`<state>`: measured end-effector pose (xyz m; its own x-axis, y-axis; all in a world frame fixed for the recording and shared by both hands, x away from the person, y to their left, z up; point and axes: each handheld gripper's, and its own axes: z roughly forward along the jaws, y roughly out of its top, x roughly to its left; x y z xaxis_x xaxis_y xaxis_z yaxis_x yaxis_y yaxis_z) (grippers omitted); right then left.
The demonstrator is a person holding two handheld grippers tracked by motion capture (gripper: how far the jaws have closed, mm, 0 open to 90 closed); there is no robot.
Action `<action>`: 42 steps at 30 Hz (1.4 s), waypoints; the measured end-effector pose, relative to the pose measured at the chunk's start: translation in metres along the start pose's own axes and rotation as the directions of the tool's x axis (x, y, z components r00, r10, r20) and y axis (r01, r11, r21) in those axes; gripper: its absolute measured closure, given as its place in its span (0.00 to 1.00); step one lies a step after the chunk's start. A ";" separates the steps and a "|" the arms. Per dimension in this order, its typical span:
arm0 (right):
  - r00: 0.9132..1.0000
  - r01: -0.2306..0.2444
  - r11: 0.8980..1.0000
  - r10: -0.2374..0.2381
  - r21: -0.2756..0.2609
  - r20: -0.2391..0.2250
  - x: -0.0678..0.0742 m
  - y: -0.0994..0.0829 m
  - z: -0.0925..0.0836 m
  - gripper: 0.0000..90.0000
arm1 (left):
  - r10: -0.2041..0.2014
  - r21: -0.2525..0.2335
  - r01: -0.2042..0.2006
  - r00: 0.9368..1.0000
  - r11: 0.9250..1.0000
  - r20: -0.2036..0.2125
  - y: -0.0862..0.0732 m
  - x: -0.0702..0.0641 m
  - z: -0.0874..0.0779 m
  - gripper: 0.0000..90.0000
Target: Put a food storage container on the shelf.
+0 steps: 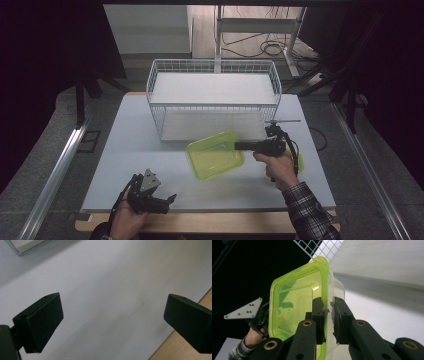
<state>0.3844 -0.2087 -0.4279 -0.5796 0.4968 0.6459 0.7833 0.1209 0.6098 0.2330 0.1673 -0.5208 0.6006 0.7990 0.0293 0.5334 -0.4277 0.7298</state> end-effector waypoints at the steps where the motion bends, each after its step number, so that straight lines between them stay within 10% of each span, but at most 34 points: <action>1: 1.000 -0.002 1.000 0.002 -0.006 0.000 0.001 0.002 -0.001 0.89 | 0.000 -0.001 0.000 1.000 1.000 0.000 0.000 0.000 0.000 0.02; 42: 1.000 0.007 0.991 -0.007 -0.134 -0.006 0.035 0.079 -0.027 0.89 | 0.010 -0.010 -0.010 1.000 1.000 -0.019 -0.001 0.001 0.001 0.01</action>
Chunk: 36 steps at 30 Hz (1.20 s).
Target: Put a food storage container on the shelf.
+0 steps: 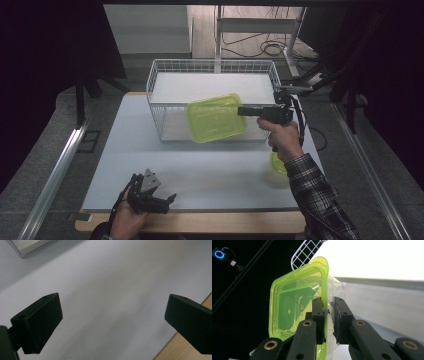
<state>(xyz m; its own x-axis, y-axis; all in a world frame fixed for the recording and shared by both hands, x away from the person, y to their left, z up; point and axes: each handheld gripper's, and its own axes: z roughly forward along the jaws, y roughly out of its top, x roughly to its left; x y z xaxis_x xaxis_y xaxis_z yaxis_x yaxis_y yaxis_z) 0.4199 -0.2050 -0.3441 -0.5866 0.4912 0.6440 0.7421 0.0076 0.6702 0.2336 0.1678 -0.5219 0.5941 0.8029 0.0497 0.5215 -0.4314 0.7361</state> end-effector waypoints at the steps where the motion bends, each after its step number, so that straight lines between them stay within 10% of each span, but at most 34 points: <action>1: 1.000 -0.001 1.000 0.001 -0.004 0.002 0.000 0.002 0.000 0.89 | -0.004 -0.001 0.004 1.000 1.000 0.002 0.000 0.000 0.000 0.01; 36: 0.987 0.005 0.988 0.020 -0.156 0.158 0.002 0.062 0.015 0.89 | 0.005 0.021 -0.004 1.000 1.000 -0.004 -0.001 0.001 0.001 0.01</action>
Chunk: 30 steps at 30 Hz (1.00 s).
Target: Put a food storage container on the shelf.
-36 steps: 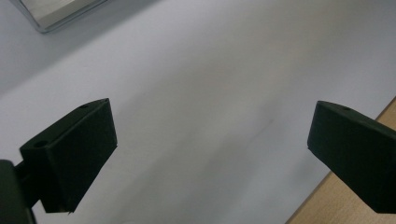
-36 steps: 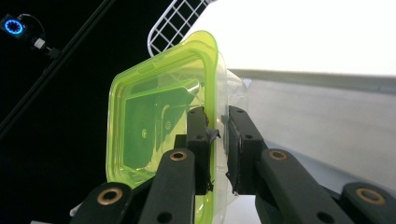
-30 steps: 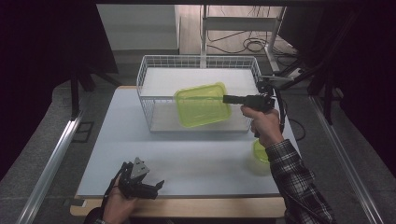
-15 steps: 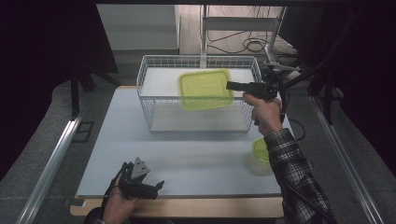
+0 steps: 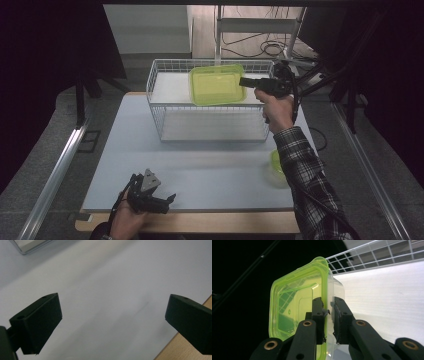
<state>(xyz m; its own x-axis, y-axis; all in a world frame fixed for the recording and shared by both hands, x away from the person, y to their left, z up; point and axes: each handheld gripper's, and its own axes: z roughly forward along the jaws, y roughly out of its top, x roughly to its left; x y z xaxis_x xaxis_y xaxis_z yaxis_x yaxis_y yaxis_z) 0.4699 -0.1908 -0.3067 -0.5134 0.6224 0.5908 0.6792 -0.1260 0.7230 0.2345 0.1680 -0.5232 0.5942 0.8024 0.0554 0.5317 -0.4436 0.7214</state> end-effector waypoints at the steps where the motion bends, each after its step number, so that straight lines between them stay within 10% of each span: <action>1: 1.000 -0.002 1.000 0.002 -0.003 0.003 0.000 0.001 0.001 0.89 | 0.000 0.000 0.000 1.000 1.000 0.000 0.000 0.000 0.000 0.01; 16: 0.996 -0.010 1.000 0.012 -0.025 0.087 -0.010 0.004 0.018 0.88 | 0.006 0.000 -0.006 1.000 1.000 -0.006 0.000 0.000 -0.001 0.01; 30: 0.968 0.118 0.993 -0.119 0.019 0.223 -0.007 0.008 0.031 0.78 | 0.009 0.002 -0.009 1.000 1.000 -0.010 -0.001 0.002 -0.002 0.01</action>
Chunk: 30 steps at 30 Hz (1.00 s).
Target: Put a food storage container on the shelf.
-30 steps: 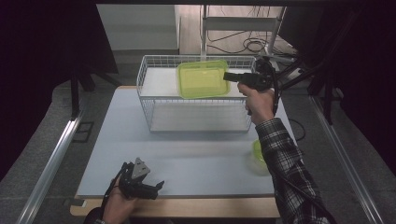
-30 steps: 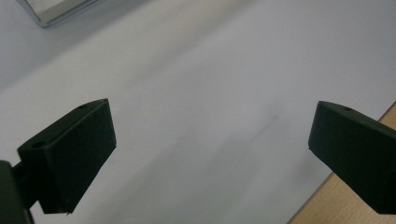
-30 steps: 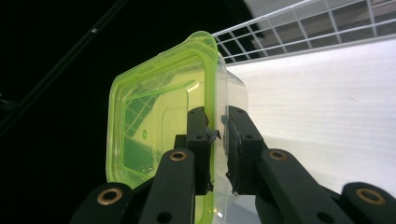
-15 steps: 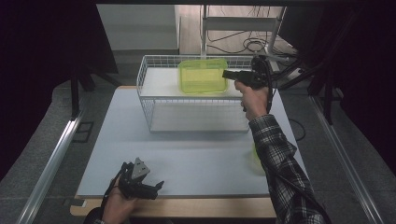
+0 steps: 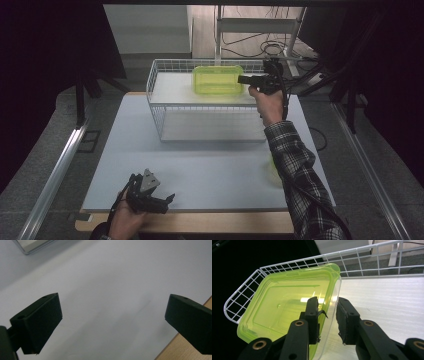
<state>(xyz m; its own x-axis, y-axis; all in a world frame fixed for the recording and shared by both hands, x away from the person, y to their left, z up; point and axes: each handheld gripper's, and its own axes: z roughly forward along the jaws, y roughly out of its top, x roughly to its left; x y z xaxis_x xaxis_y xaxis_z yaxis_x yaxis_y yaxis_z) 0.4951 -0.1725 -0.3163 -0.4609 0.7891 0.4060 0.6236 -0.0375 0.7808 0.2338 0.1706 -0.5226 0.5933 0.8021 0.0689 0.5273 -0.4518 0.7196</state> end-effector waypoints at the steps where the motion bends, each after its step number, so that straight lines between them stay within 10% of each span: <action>1: 1.000 0.005 1.000 -0.005 0.002 0.003 0.000 0.000 0.001 0.77 | -0.001 0.000 0.001 1.000 1.000 0.000 0.000 0.000 0.000 0.01; 14: 0.992 0.104 0.995 -0.104 0.014 0.066 0.004 0.002 0.007 0.60 | -0.004 -0.001 0.004 1.000 1.000 -0.002 -0.001 0.001 -0.001 0.01; 30: 0.983 0.186 0.982 -0.186 0.017 0.013 0.013 -0.003 -0.012 0.35 | -0.018 -0.012 0.018 1.000 1.000 0.000 -0.002 0.002 -0.003 0.01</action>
<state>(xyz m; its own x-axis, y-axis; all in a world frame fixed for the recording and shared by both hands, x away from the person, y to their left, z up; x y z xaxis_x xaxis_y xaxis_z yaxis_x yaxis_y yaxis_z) 0.4796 -0.1700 -0.3079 -0.5607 0.7900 0.2478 0.5377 0.1198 0.8346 0.2321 0.1737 -0.5223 0.5834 0.8103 0.0562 0.5305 -0.4324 0.7291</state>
